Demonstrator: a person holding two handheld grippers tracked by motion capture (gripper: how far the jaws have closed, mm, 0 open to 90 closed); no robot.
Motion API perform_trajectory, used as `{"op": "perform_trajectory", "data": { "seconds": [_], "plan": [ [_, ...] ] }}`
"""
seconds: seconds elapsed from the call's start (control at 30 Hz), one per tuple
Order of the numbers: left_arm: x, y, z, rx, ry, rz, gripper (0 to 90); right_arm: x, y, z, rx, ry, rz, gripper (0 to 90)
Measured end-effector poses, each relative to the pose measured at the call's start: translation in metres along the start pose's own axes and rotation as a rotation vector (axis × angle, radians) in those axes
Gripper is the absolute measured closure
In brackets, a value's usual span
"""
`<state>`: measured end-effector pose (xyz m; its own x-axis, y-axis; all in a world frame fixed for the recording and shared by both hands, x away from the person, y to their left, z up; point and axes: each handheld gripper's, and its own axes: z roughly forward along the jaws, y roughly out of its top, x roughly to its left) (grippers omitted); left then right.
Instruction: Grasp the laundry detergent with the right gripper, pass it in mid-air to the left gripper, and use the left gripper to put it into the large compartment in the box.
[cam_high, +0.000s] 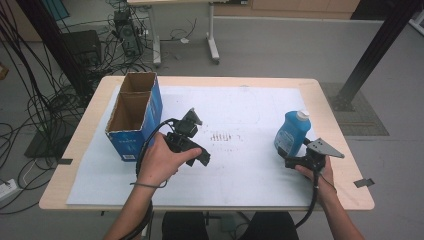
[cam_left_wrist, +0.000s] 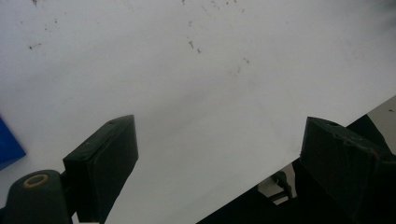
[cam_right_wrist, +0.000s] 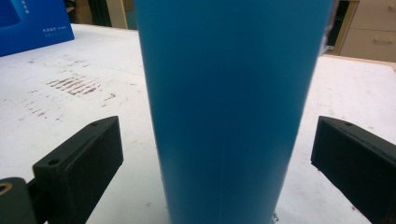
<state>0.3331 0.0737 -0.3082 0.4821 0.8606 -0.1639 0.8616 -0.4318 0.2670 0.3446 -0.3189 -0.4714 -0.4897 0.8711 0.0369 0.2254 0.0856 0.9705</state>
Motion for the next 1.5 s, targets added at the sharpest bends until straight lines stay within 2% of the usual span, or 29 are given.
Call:
{"op": "perform_trajectory", "data": {
  "seconds": [1.5],
  "plan": [
    [-0.0013,-0.0008,0.0004,0.006,0.002,0.006,11.6,-0.0011,-0.0005,-0.0009,-0.012,-0.005,0.021,2.2]
  ]
}}
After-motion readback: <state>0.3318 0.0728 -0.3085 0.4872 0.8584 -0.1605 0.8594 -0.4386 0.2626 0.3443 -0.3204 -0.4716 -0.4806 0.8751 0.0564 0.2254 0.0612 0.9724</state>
